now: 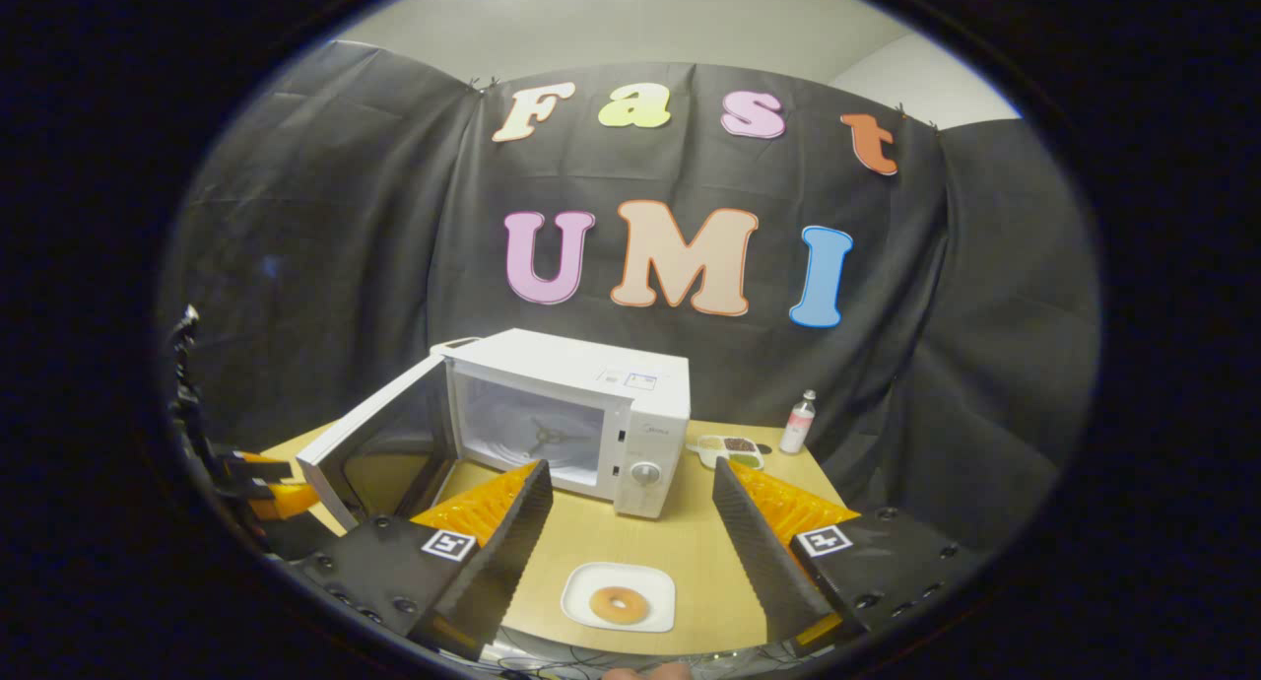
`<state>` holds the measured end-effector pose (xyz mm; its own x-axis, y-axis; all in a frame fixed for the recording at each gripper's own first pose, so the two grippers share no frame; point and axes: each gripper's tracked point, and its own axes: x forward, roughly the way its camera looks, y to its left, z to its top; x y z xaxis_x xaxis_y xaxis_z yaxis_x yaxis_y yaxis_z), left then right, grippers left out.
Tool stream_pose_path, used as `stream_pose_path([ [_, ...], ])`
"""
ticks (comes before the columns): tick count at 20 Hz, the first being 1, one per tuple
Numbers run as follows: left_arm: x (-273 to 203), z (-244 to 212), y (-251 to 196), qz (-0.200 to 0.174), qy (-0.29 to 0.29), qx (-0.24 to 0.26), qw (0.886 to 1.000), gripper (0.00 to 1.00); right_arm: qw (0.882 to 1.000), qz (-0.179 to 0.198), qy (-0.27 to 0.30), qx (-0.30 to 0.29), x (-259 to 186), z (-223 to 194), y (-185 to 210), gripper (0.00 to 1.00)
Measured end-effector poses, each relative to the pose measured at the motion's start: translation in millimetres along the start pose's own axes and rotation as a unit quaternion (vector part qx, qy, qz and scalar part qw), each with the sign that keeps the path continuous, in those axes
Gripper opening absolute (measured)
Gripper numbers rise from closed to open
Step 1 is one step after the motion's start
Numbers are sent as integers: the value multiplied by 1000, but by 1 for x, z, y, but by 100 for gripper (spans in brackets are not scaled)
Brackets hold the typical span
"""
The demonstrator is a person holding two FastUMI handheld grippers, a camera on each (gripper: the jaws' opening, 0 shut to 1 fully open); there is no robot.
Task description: Open the microwave oven with the left hand, put the food in, and close the microwave oven.
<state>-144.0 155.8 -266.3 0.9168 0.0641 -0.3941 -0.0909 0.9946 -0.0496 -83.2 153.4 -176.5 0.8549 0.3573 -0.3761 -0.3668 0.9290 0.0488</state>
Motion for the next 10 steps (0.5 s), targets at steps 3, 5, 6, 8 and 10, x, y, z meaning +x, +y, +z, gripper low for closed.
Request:
stream_pose_path([
  [3,-33,58,-2,-1,-50,16,999,76,1000,-4,14,4,-3,-15,-6,97],
  [5,-55,111,-8,6,-103,17,995,77,1000,-4,22,4,-4,-23,-9,97],
  [6,-64,141,-12,10,-132,20,991,78,1000,-1,27,1,-3,-30,-9,97],
  [8,-78,196,-19,28,-189,29,981,85,999,15,39,-1,3,-44,-5,97],
  [10,-85,234,-27,43,-225,43,973,99,998,35,57,6,12,-65,1,98],
])
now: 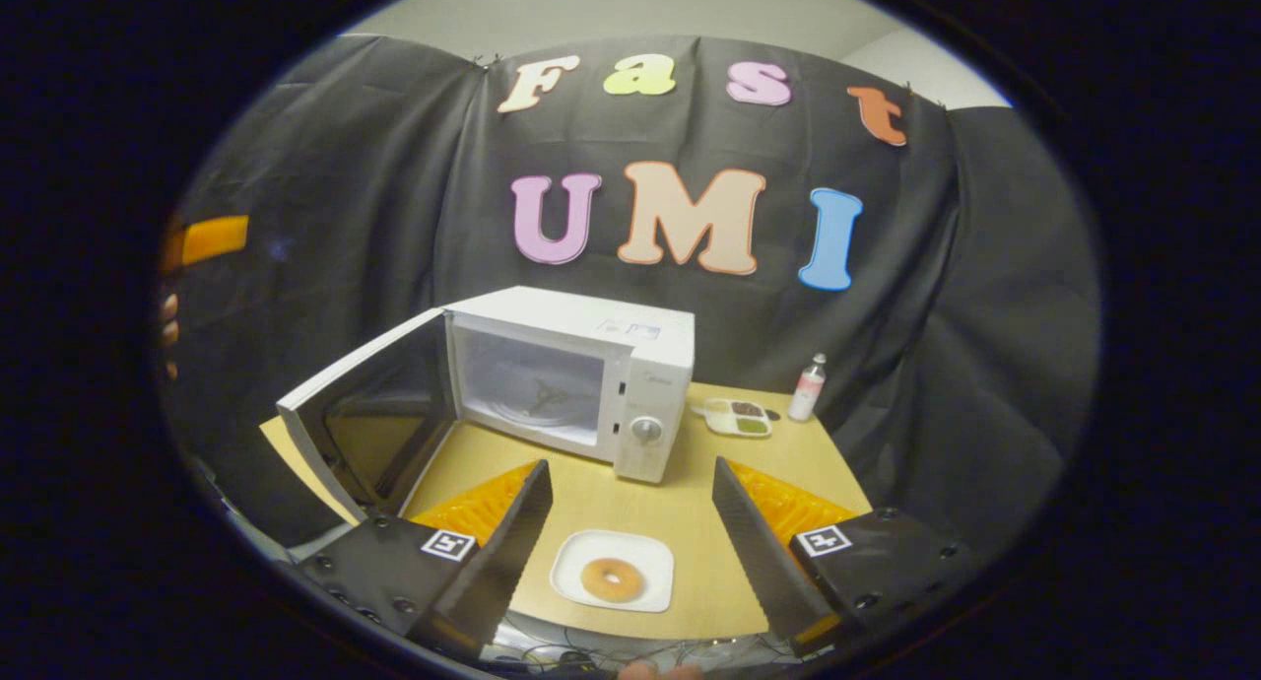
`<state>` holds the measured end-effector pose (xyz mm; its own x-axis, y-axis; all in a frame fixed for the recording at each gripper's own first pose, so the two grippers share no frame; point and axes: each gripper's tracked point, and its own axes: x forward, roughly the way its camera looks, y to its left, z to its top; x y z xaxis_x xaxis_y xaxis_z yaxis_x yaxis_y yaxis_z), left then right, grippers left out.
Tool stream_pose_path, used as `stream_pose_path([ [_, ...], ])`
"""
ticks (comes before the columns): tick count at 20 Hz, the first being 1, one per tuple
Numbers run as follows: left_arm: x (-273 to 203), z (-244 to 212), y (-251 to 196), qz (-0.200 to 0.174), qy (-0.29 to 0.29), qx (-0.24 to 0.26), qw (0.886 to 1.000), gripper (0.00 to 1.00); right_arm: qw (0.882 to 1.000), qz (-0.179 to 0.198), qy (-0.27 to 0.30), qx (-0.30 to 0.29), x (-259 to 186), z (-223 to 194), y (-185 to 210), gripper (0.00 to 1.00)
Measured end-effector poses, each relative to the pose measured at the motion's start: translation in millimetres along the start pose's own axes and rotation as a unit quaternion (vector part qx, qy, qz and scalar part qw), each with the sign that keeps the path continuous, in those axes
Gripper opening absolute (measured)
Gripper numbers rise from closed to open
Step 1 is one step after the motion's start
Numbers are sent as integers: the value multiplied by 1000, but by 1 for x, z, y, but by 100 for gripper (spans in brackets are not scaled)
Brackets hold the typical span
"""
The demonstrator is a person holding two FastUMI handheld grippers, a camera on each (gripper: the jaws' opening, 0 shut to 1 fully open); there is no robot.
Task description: Open the microwave oven with the left hand, put the food in, and close the microwave oven.
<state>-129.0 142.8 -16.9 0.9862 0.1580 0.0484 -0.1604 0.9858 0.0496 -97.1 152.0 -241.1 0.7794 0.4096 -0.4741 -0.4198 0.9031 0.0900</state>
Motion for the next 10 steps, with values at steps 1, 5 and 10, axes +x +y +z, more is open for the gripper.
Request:
stream_pose_path([
  [1,5,13,-5,6,-10,7,1000,95,1000,6,12,1,6,-13,0,98],
  [5,17,47,-32,2,-49,25,998,93,997,22,75,17,32,-78,-2,97],
  [10,30,37,-57,-11,-26,-9,1000,93,985,30,171,17,54,-161,-3,100],
])
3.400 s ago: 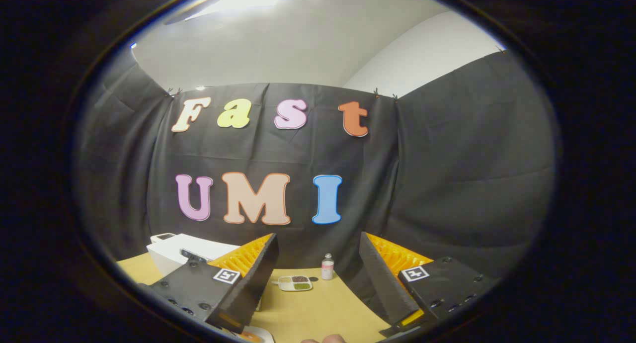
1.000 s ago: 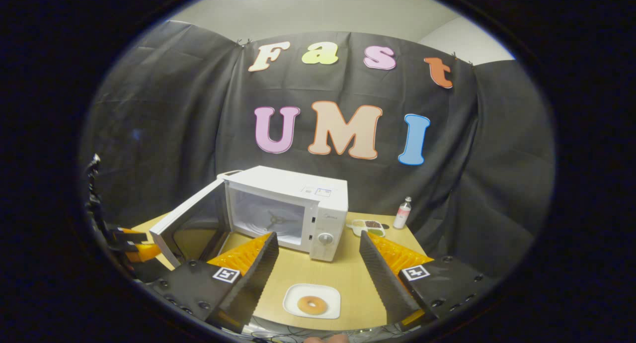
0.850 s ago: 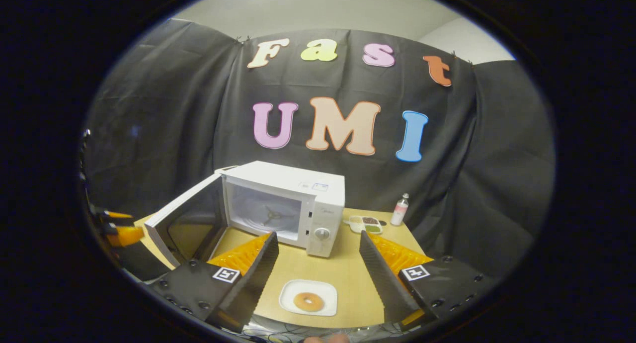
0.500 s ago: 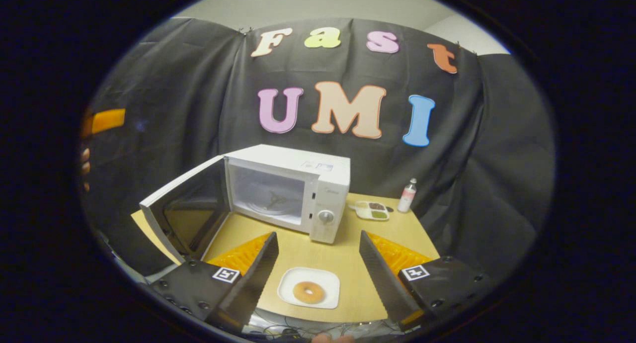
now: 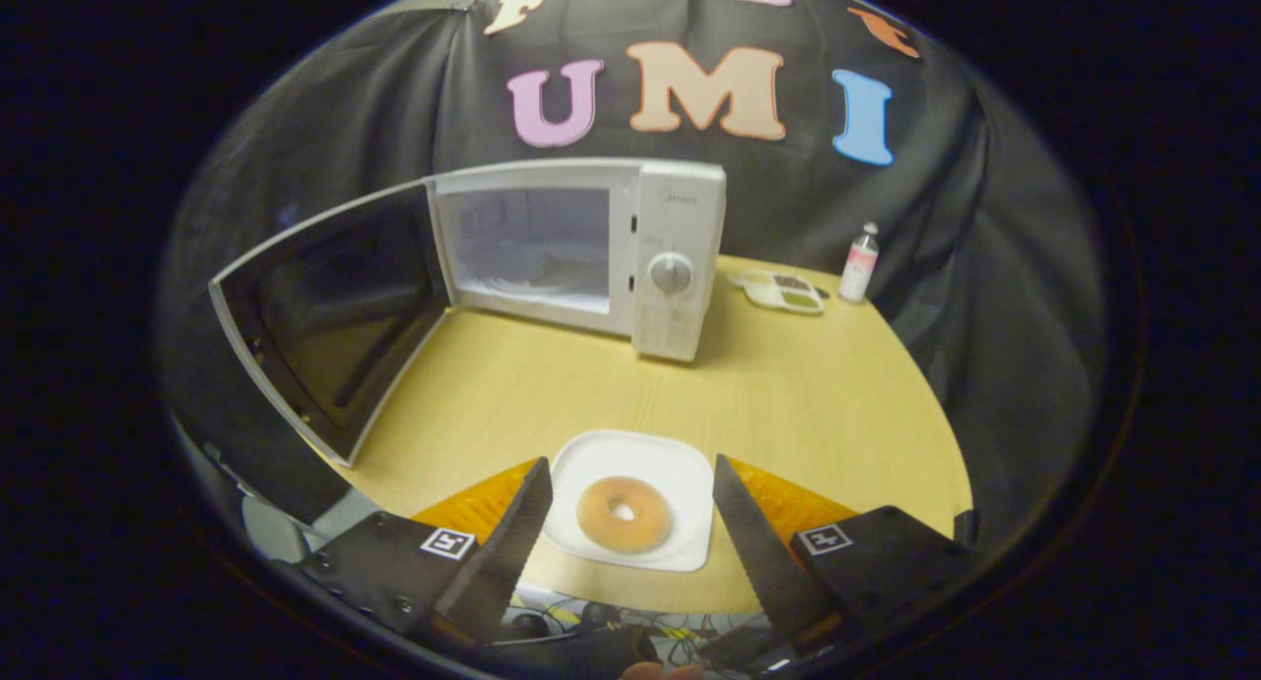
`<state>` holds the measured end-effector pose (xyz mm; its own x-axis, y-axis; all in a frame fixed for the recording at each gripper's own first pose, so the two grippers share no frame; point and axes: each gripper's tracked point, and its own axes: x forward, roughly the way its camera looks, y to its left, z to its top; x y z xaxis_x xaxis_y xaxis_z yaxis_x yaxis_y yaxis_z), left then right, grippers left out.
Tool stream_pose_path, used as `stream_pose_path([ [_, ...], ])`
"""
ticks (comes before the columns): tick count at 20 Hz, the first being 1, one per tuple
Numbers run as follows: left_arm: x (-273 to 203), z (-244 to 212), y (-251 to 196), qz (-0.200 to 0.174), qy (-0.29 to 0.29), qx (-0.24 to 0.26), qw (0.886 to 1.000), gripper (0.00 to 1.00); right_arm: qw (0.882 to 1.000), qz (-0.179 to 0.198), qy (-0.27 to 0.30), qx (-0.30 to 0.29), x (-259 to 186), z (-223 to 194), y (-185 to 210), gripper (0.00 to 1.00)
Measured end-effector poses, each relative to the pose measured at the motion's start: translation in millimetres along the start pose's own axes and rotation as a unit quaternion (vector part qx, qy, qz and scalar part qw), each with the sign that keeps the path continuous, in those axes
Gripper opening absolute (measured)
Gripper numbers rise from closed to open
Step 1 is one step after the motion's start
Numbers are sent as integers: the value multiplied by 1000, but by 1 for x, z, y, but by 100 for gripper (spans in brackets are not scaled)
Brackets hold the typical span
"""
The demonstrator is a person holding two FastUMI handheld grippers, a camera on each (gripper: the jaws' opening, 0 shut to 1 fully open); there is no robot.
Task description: Open the microwave oven with the left hand, put the food in, and close the microwave oven.
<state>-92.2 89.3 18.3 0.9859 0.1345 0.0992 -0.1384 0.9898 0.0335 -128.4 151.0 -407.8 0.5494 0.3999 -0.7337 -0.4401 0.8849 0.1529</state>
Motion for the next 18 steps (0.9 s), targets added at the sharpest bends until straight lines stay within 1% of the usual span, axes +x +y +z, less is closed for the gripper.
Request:
stream_pose_path([
  [1,2,-5,-1,1,8,-7,1000,93,1000,0,16,3,6,-11,-1,98],
  [2,4,-7,-2,2,12,-10,1000,95,1000,1,29,7,10,-21,-2,98],
  [3,5,-10,-1,3,16,-11,1000,95,999,4,37,10,13,-26,-1,100],
  [4,8,-11,0,5,20,-12,1000,93,999,5,44,8,19,-31,-2,100],
  [5,10,-13,0,6,23,-13,1000,95,999,7,50,4,22,-34,-1,100],
  [6,12,-15,0,7,25,-15,1000,93,998,8,55,0,26,-37,0,98],
  [7,14,-17,0,6,27,-18,999,93,998,9,62,-4,30,-41,0,100],
  [8,15,-18,1,8,28,-20,999,93,998,9,69,-6,33,-45,1,98],
  [9,17,-18,2,10,28,-22,999,93,997,8,76,-7,36,-47,1,98],
  [10,18,-19,2,11,30,-23,999,95,997,7,81,-6,40,-50,1,98],
  [11,19,-20,4,13,30,-24,999,95,996,6,88,-4,43,-52,0,98],
  [12,21,-21,5,15,31,-25,999,95,996,9,93,0,47,-54,2,100],
  [15,24,-26,6,19,37,-27,999,95,995,11,103,1,54,-56,1,100],
  [16,25,-27,6,19,39,-27,999,95,994,12,104,-2,54,-58,2,98],
  [17,27,-29,7,21,40,-29,999,93,994,13,106,-2,55,-58,2,98],
  [18,28,-29,7,22,41,-29,998,93,994,14,109,-1,56,-59,2,98],
])
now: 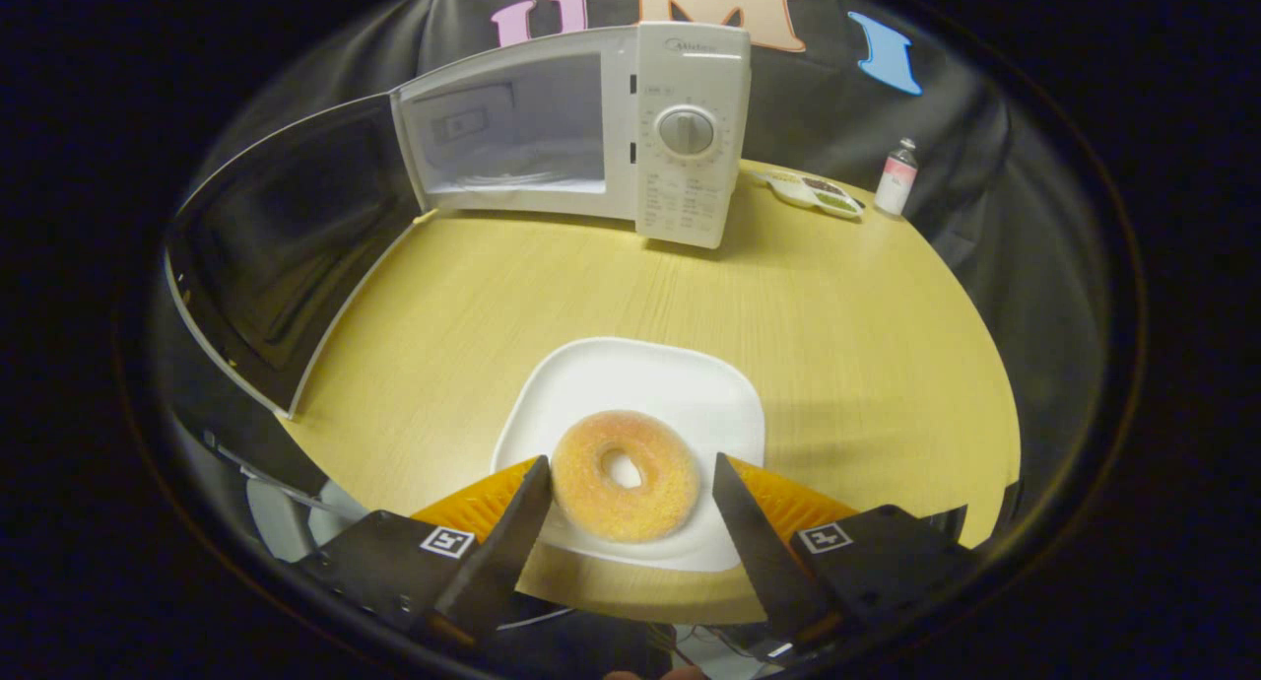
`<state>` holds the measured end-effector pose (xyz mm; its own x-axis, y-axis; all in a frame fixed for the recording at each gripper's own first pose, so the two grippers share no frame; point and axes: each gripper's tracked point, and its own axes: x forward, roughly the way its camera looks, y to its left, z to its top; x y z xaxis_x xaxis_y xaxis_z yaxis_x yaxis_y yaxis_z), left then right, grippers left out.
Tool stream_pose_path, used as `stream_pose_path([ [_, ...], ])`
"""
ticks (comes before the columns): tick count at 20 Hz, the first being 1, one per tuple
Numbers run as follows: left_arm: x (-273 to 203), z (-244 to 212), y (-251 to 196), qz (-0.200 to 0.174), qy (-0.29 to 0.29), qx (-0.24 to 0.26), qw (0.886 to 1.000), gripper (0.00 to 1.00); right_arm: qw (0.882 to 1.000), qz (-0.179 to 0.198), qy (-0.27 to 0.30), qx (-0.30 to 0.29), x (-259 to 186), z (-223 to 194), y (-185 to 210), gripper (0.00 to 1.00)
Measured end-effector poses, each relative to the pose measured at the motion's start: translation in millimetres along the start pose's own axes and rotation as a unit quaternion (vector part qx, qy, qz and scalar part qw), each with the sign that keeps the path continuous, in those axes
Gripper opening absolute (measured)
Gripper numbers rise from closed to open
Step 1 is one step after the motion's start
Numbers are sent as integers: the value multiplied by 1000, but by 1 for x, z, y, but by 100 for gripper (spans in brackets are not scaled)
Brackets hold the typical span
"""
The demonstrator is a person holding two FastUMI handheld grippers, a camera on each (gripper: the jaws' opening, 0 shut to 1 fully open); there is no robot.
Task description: Open the microwave oven with the left hand, put the food in, and close the microwave oven.
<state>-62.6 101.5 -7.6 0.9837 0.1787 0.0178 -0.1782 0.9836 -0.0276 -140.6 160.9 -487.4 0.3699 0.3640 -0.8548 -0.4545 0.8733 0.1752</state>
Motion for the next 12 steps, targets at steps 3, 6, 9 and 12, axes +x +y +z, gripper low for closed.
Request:
stream_pose_path([
  [3,4,-4,0,4,5,2,1000,95,1000,3,3,7,3,0,1,87],
  [6,5,-4,0,4,6,3,1000,95,1000,4,2,8,3,2,1,77],
  [9,7,-5,1,7,7,7,1000,95,1000,8,-10,11,4,12,1,82],
  [12,8,-7,1,8,8,6,1000,95,999,17,-12,26,4,19,6,70],
])
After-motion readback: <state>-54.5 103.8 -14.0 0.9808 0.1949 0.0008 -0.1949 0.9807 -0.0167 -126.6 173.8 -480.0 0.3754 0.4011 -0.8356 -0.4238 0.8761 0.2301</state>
